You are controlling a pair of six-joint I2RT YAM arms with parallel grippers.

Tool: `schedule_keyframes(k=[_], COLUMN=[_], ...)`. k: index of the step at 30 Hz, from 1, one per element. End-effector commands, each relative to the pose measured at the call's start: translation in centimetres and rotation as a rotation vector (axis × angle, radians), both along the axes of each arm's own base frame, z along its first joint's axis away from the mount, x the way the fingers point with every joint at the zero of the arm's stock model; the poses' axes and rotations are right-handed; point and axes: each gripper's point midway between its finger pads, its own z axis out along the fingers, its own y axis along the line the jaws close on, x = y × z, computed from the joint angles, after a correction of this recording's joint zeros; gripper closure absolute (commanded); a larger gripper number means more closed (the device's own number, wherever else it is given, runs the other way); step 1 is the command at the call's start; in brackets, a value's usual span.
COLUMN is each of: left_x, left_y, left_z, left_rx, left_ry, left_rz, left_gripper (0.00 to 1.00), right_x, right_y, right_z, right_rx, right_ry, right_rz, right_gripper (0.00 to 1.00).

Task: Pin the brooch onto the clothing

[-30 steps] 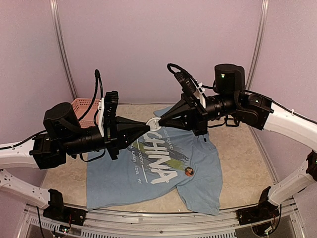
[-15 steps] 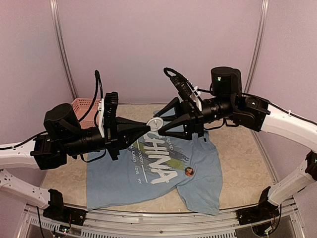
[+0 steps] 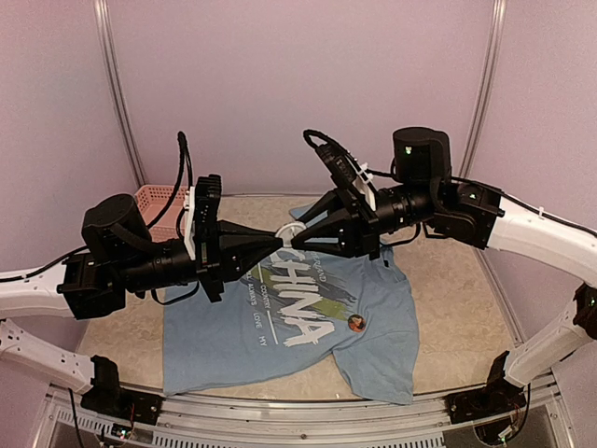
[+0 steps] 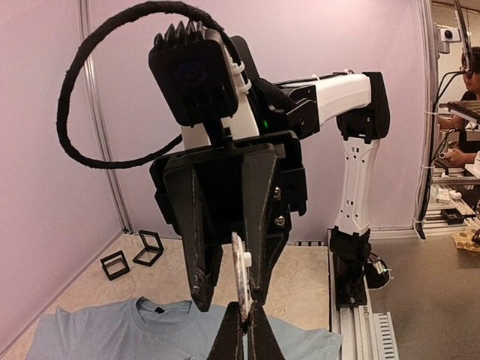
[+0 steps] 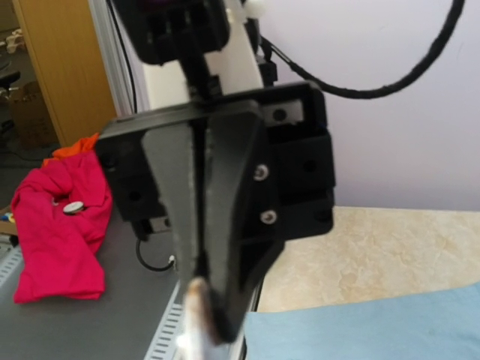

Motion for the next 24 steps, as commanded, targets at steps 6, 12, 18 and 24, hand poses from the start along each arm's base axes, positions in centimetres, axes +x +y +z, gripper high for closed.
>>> schedule_keyframes(k=[6,12,18,24], left_x=[-1.9,-1.9,-2.1,-1.8], left_y=[-0.4,-0.3,-0.5,-0.5], left_z=[-0.5,-0.5,-0.8,-1.1], left_rx=[0.023,0.020,0.031,0.037], left_ry=[-0.042,-0.047,-0.048,-0.046], left_rz=[-0.097,-0.095,-0.111,-0.093], left_gripper=[1.00,1.00,1.00,1.00], right_x=[1.1,1.7,2.1,2.1], right_y=[1.2,1.5,2.0,2.2], right_z=[-0.6,-0.8,-0.5,-1.0], right_rx=[-0.027,-0.047,-0.062,-0.086], right_ry=[0.010,0.018,0.045,0.059], right_rz=[-0.040,-0.057,-0.068,-0.059], right_gripper=[0.76,0.76,0.77,0.61])
